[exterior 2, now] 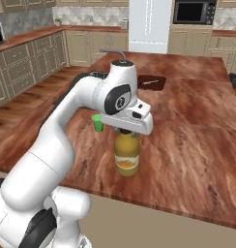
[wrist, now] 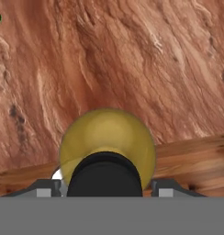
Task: Place the drinks on the dining counter in a tight cluster.
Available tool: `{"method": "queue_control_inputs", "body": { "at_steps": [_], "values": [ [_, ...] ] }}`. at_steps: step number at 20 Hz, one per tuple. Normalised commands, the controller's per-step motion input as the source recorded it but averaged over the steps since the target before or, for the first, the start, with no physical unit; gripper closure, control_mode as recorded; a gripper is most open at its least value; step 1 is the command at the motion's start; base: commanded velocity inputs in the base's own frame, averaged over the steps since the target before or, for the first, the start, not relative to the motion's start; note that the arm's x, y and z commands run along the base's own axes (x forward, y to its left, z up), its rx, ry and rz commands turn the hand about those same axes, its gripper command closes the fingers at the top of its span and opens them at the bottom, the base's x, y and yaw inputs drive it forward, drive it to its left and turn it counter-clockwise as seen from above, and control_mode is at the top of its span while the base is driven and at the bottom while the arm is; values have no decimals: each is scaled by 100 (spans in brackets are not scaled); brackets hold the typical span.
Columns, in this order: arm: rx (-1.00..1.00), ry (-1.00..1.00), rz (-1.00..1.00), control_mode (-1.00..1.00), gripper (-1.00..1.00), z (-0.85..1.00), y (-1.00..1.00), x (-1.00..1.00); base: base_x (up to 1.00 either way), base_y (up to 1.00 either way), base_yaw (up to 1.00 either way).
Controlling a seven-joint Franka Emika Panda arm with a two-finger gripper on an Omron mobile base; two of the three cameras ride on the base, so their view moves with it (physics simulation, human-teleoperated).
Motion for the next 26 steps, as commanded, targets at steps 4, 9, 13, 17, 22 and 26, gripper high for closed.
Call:
{"method": "queue_control_inputs", "body": {
  "at_steps": [4, 9, 13, 17, 22, 26],
  "values": [
    [0, 0, 0, 100, 100, 0, 0, 0, 19, 0, 0],
    [0, 0, 0, -100, 100, -1, 12, 71, 0, 0, 0],
    [0, 0, 0, -100, 100, -4, 14, 100, 0, 0, 0],
    [0, 11, 0, -100, 100, -22, 16, 98, 0, 0, 0],
    [1, -8, 0, -100, 100, -25, 15, 53, 0, 0, 0],
    [2, -9, 0, -100, 100, 0, 30, 2, 0, 0, 0]
  ]
}}
